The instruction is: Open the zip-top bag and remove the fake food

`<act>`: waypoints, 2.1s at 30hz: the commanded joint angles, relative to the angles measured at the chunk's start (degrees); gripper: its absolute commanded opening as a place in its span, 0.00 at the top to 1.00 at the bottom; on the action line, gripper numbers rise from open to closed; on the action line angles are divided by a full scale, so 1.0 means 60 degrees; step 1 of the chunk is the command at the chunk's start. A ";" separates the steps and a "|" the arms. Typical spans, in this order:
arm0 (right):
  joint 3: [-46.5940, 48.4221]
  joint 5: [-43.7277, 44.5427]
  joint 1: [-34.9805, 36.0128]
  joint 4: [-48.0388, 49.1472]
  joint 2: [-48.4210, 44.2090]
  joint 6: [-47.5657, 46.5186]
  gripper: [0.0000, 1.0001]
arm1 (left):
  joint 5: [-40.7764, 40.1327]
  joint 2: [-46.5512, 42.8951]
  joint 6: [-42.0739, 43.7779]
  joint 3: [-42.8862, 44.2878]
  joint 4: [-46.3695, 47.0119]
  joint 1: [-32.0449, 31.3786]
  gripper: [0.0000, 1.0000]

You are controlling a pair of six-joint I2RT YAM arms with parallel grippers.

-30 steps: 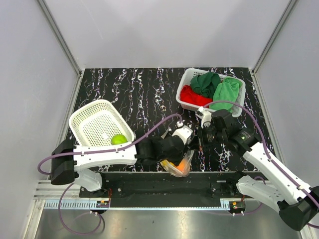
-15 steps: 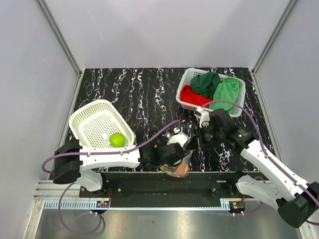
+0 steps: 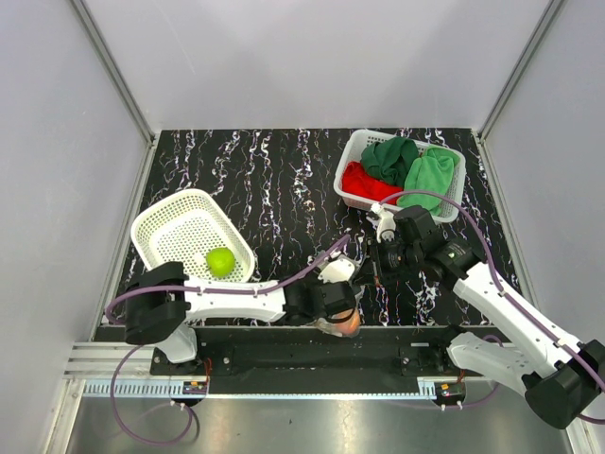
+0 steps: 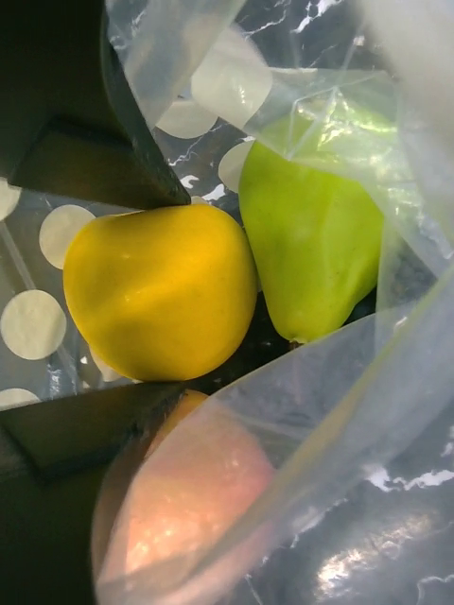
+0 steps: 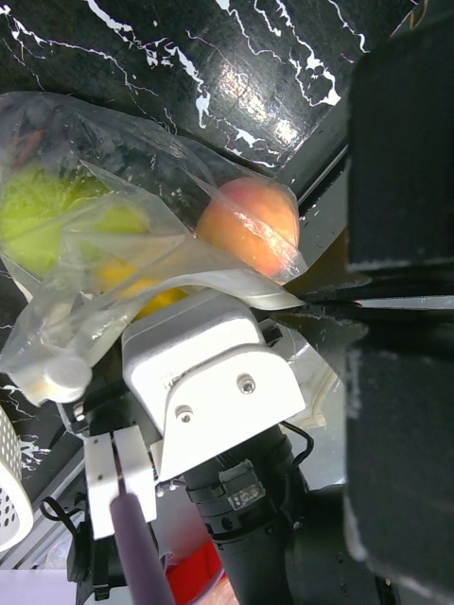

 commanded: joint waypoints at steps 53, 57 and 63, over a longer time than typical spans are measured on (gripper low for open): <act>0.1276 0.1821 0.0017 -0.0254 -0.0180 -0.0140 1.00 | -0.2692 -0.9037 -0.2506 -0.2768 -0.3765 0.4065 1.00; 0.1832 0.2596 0.0017 -0.0692 0.0025 -0.0403 1.00 | -0.2470 -0.8217 -0.2680 -0.3049 -0.3647 0.5151 1.00; 0.2682 0.3477 0.0017 -0.1031 0.0376 -0.0886 1.00 | -0.2543 -0.7133 -0.3237 -0.3093 -0.3661 0.5782 0.84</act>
